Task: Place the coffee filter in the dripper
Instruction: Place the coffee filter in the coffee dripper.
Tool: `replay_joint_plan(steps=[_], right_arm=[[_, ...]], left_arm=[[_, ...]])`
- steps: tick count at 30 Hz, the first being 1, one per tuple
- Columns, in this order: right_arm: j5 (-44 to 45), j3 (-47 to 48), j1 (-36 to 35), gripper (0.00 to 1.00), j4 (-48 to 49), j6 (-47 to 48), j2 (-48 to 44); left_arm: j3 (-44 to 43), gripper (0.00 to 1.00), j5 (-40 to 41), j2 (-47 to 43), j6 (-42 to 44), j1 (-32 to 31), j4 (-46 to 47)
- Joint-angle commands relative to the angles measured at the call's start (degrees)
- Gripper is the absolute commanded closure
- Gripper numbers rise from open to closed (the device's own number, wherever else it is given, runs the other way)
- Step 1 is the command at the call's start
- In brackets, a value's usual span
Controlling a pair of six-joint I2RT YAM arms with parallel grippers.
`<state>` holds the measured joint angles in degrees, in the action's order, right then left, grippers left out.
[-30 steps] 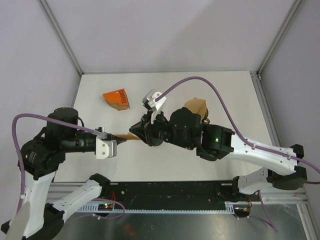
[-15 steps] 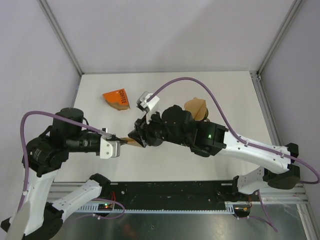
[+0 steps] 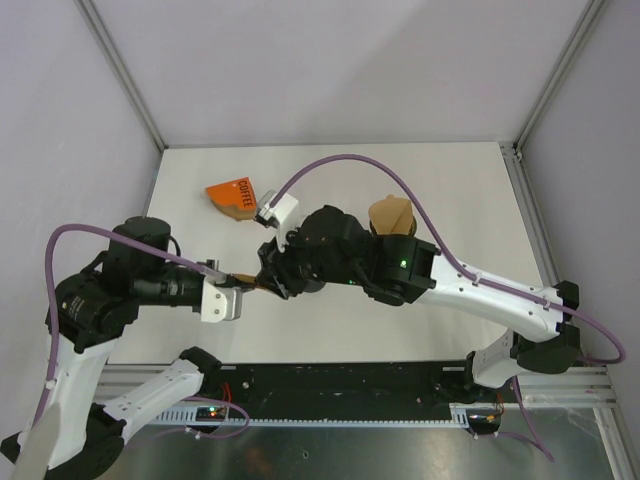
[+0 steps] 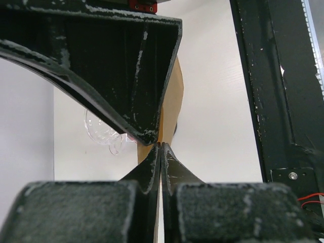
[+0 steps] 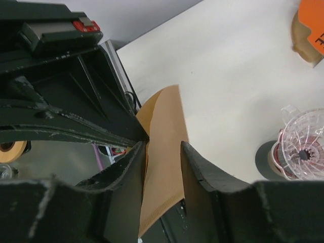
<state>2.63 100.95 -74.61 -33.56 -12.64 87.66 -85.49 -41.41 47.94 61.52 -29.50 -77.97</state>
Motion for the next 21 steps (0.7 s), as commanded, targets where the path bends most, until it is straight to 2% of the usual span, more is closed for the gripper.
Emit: replay_joint_plan(steps=[1, 5, 7, 11, 14, 18, 21], right_arm=[[-1.82, 3.33, 0.43, 0.6, -2.91, -0.84, 0.74], [-4.3, 4.52, 0.49, 0.57, -5.21, -1.39, 1.82], [-5.03, 5.03, 0.55, 0.6, -5.95, -1.52, 2.34], [-3.77, 6.16, 0.59, 0.92, -7.52, -1.47, 3.66], [3.4, 6.18, 0.45, 0.99, -7.42, -1.27, 2.89], [17.99, 3.89, -1.01, 1.0, -2.09, 1.8, 0.04], [24.92, 0.11, -1.81, 1.0, 3.4, 4.38, -2.27]], left_arm=[[0.09, 1.0, 0.55, -0.28, 2.01, -0.73, -2.15], [0.02, 1.0, 1.15, -0.2, 2.47, -0.96, -2.26], [-0.1, 1.0, 1.22, -0.13, 2.56, -1.12, -2.33], [-0.46, 1.0, 1.09, -0.03, 2.29, -1.32, -2.33], [-0.28, 1.0, 0.94, -0.45, 0.85, -1.5, -2.31], [2.85, 1.0, 1.28, -1.95, -1.26, -2.01, -2.34], [3.98, 0.99, 0.93, -3.04, -2.39, -2.13, -2.37]])
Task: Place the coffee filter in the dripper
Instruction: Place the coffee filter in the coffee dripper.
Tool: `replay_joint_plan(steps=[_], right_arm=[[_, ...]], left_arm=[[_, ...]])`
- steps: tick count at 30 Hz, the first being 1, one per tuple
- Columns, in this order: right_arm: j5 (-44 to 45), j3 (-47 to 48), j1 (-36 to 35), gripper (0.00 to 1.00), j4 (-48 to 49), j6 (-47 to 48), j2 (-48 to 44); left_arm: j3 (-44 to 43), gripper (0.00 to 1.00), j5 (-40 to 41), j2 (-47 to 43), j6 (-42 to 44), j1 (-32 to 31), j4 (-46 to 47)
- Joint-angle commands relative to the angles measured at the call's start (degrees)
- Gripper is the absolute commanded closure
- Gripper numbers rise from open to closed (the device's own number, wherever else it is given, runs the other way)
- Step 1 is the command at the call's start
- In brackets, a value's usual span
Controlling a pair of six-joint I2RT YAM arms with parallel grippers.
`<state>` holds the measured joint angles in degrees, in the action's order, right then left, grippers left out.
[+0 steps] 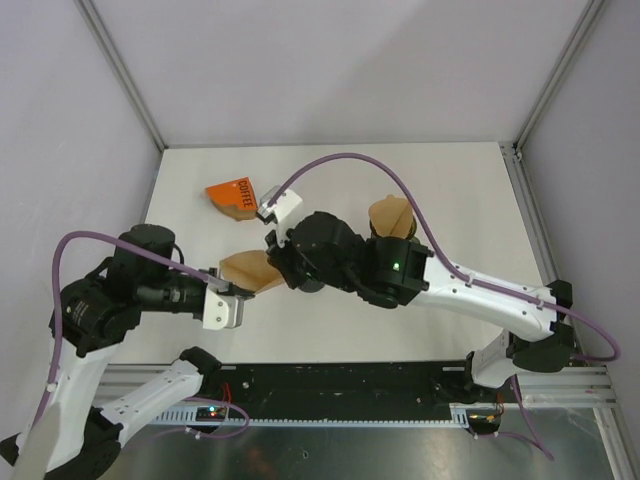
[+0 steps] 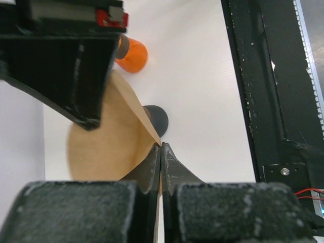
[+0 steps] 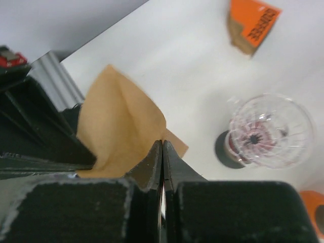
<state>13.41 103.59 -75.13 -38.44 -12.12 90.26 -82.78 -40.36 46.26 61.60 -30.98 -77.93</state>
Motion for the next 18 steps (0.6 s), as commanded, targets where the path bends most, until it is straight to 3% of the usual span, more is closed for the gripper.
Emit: replay_joint_plan(steps=[1, 3, 6, 8, 14, 18], right_arm=[[16.27, -3.8, -1.66, 1.0, 10.61, 4.78, -5.47], [20.18, -6.46, -2.71, 1.0, 14.87, 6.97, -7.03], [26.68, -10.89, -4.43, 1.0, 22.22, 11.97, -9.37], [31.22, -14.39, -5.47, 1.0, 29.37, 16.41, -10.93], [39.1, -22.58, -7.03, 1.0, 54.21, 30.79, -12.94], [41.78, -23.13, -8.28, 1.0, 67.76, 42.78, -9.26]], left_arm=[[1.11, 0.96, -0.71, -1.57, -2.99, -0.65, -2.41], [0.25, 0.72, -2.21, -1.98, -4.39, -0.66, -2.29], [-2.92, 0.49, -3.52, -2.22, -8.79, -0.61, -0.81], [-5.11, 0.41, -1.55, -2.27, -15.71, -0.65, 3.14], [-8.88, 0.18, 14.96, -0.22, -41.39, 0.77, 21.41], [-12.25, 0.02, 21.1, 5.94, -60.9, 5.57, 27.11]])
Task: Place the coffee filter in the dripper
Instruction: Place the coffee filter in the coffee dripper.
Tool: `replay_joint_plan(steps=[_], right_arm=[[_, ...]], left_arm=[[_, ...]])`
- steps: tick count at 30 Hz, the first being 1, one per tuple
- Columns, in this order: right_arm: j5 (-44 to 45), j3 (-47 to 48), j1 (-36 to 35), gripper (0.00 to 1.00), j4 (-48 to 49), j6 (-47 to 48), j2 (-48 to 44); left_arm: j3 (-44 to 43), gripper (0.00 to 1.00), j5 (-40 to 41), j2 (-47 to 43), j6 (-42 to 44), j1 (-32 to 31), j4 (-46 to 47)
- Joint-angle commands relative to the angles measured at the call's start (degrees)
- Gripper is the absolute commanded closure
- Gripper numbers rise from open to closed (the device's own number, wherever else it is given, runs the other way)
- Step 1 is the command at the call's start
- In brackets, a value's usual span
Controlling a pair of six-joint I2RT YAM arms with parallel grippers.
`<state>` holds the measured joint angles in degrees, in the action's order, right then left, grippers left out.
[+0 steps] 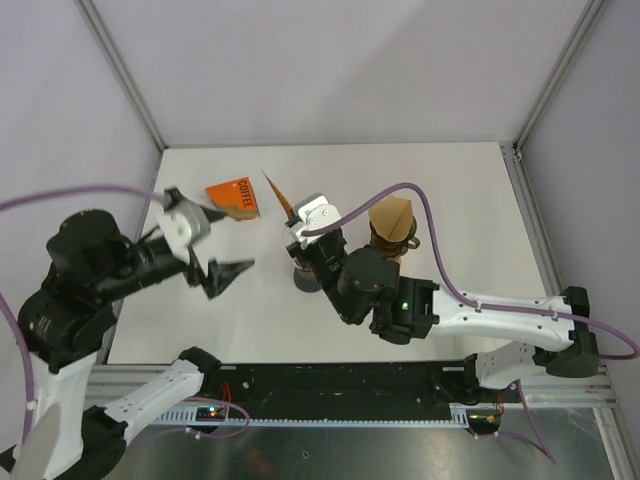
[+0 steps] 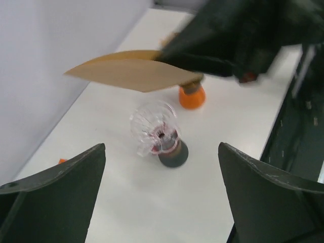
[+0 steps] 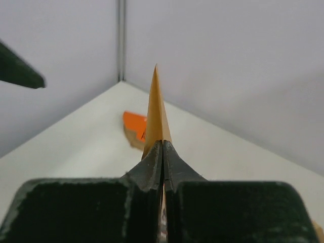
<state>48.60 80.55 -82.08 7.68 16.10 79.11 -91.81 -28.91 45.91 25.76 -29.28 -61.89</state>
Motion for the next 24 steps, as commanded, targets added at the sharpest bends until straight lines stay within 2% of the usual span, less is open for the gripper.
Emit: replay_joint_plan(steps=[1, 4, 6, 10, 14, 17, 22, 24], right_arm=[[6.94, -0.12, -1.55, 1.0, 24.34, 16.9, 3.05], [8.17, 0.13, -2.09, 1.0, 31.31, 23.37, 5.64], [8.57, 0.61, -2.15, 1.0, 32.48, 25.28, 6.92], [8.64, 1.43, -2.07, 1.0, 32.21, 26.18, 8.92], [8.09, 2.0, -1.96, 1.0, 30.12, 24.5, 9.35], [7.86, 2.13, -1.77, 1.0, 29.42, 23.91, 9.52], [7.45, 2.22, -1.16, 1.0, 27.24, 21.91, 9.08], [7.4, 2.23, -1.22, 1.0, 26.89, 21.68, 8.92]], left_arm=[[-3.78, 0.01, 9.61, 8.01, -29.98, 5.5, 11.95], [-3.94, 0.01, 7.2, 10.8, -43.18, 9.13, 14.57], [-3.52, 0.0, 6.23, 11.33, -48.31, 10.27, 16.4], [-3.33, 0.0, 6.13, 11.4, -53.5, 10.9, 19.01], [-2.37, 0.01, 7.26, 11.28, -54.73, 11.53, 19.57], [-1.35, 0.08, 6.37, 10.97, -55.17, 12.1, 19.66], [0.09, 0.32, 5.45, 10.08, -54.73, 12.91, 19.59], [1.45, 0.36, 4.43, 9.62, -54.82, 13.03, 19.61]])
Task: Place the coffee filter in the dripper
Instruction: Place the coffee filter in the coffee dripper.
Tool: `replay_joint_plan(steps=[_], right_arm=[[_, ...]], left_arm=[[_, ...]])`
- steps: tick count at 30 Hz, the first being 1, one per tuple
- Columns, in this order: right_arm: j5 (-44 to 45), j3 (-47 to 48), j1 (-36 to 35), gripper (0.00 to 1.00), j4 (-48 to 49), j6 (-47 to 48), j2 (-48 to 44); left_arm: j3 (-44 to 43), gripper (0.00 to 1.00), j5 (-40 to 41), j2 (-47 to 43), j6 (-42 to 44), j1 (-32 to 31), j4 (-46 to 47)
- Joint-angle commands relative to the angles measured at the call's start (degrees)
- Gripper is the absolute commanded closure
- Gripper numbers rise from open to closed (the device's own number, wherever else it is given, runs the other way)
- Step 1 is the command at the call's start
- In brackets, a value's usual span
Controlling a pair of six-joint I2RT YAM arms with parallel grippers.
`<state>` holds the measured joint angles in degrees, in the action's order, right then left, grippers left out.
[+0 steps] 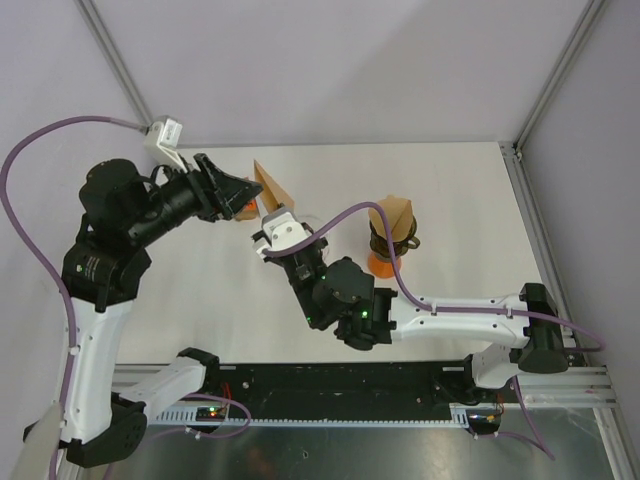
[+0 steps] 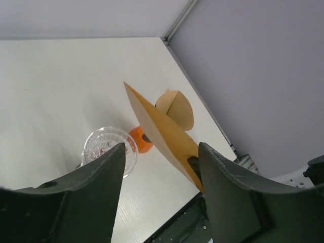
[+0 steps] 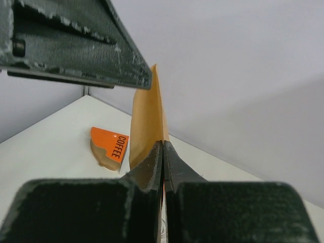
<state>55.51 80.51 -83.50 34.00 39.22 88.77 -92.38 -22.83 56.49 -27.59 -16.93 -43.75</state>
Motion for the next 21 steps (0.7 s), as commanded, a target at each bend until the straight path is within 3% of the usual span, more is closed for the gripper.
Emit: replay_joint_plan(steps=[1, 13, 21], right_arm=[[0.53, 2.28, 0.19, 1.0, 0.47, -1.57, -0.81], [-0.16, 3.81, -0.51, 1.0, -0.86, -1.38, 0.62], [2.36, 7.56, -2.21, 1.0, 0.87, 7.75, 6.45]], left_arm=[[2.72, 0.38, -2.28, -1.17, -1.7, 0.72, 1.47], [7.3, 0.47, -1.94, -1.37, -3.3, 1.09, 1.81], [10.09, 0.49, -2.06, -1.46, -5.02, 1.56, 2.25]])
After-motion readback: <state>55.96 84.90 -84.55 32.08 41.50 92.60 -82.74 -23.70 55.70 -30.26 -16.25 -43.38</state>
